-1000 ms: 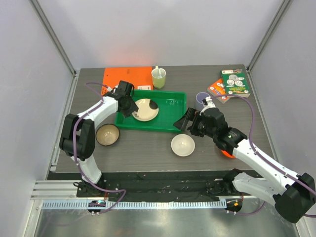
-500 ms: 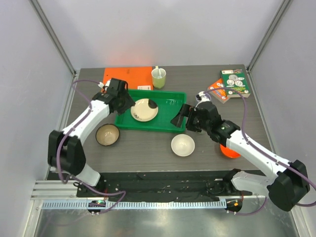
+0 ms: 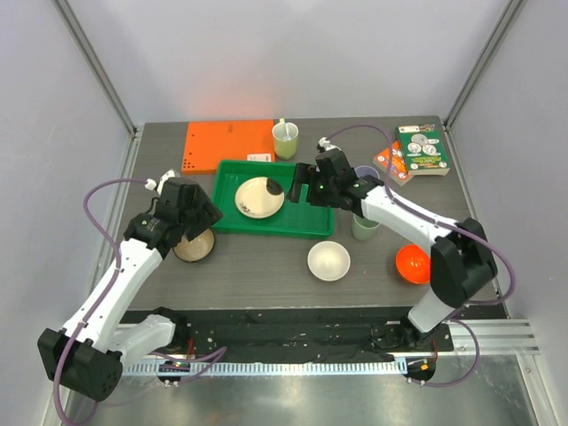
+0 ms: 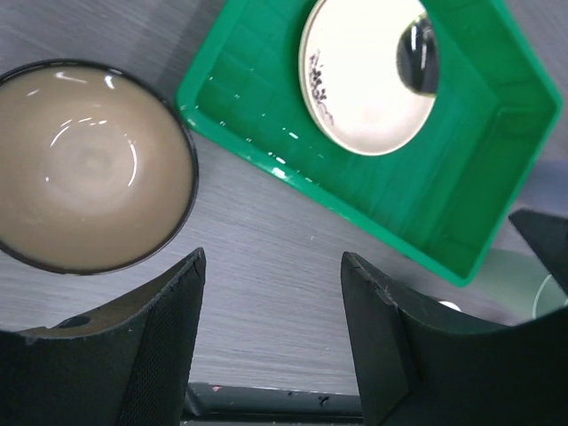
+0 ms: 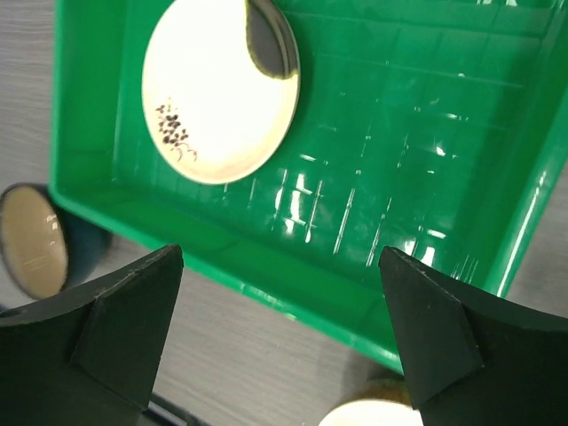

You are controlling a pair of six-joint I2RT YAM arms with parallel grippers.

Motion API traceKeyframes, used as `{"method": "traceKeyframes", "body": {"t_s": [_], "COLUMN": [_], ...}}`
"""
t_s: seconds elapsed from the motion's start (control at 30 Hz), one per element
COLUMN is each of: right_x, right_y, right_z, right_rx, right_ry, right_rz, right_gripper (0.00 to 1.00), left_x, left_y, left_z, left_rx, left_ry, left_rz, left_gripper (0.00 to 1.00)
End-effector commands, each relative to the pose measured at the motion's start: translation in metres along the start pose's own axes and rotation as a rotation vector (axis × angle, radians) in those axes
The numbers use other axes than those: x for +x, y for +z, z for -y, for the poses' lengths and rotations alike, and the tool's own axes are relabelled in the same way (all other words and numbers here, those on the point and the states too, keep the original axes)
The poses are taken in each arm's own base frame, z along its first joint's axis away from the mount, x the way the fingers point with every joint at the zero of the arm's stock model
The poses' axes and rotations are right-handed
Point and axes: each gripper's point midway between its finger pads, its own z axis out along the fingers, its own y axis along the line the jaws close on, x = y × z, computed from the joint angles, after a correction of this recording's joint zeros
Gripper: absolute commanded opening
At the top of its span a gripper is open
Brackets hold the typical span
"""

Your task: Place the mixed dishes into the plastic bin

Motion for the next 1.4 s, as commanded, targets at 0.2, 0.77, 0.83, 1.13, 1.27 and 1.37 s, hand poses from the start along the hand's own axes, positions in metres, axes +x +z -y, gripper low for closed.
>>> {"method": "traceKeyframes", "body": {"t_s": [0.2,0.77,0.83,1.13,1.27,1.37], "right_x": [-0.011,0.015,0.021,0.031,0.038,0.038], "right_y": [0.047,0.1,0.106,0.137,0.151,0.156], "right_z": [-0.003,-0.009,-0.007,-0.027,-0.047,-0.062], "right_rx": [0.075,0.047,0.048,0.011,-0.022,-0.055], "right_ry": [-0.069,0.027,0.051,0.049,0.011,0.014], "right_rz": [-0.054,-0.176,-0.19,-0.194,-0.2,-0.2], "right_gripper": [1.0,1.0,1.0,0.98,0.97,0.97], "left_x": [0.005,0.015,0.015,0.015,0.017,0.018], "left_y": [-0.005,0.004,0.004,0.005,0.008,0.008], "left_z": [-0.001,-0.015,-0.015,-0.02,-0.021,-0.024], "left_rx": [0.012,-0.016,-0.015,-0.033,-0.041,-0.06], "left_ry": [-0.008,-0.022,-0.02,-0.016,-0.016,-0.011], "left_rz": [-0.016,-0.013,-0.014,-0.01,-0.019,-0.022], "left_gripper": [0.63,0.63,0.63,0.63,0.63,0.63]}}
